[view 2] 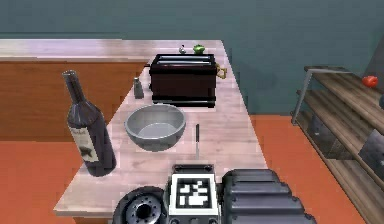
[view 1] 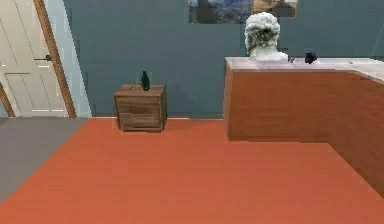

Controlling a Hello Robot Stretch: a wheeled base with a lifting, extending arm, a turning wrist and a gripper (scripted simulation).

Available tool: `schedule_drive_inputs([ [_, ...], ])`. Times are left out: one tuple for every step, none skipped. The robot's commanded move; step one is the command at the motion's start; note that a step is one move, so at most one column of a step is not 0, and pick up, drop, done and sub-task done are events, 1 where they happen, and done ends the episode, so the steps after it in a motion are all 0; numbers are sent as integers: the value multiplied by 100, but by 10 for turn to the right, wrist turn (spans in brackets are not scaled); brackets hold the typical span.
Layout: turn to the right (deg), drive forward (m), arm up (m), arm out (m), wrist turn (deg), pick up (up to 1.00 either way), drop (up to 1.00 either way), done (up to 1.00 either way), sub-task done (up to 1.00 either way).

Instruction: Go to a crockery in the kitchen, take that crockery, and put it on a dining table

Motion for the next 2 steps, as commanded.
schedule_drive_inputs([
  [0, 0, 0, 22, 0, 0, 0, 0, 0],
  [0, 0, 0, 0, 450, 0, 0, 0, 0],
])
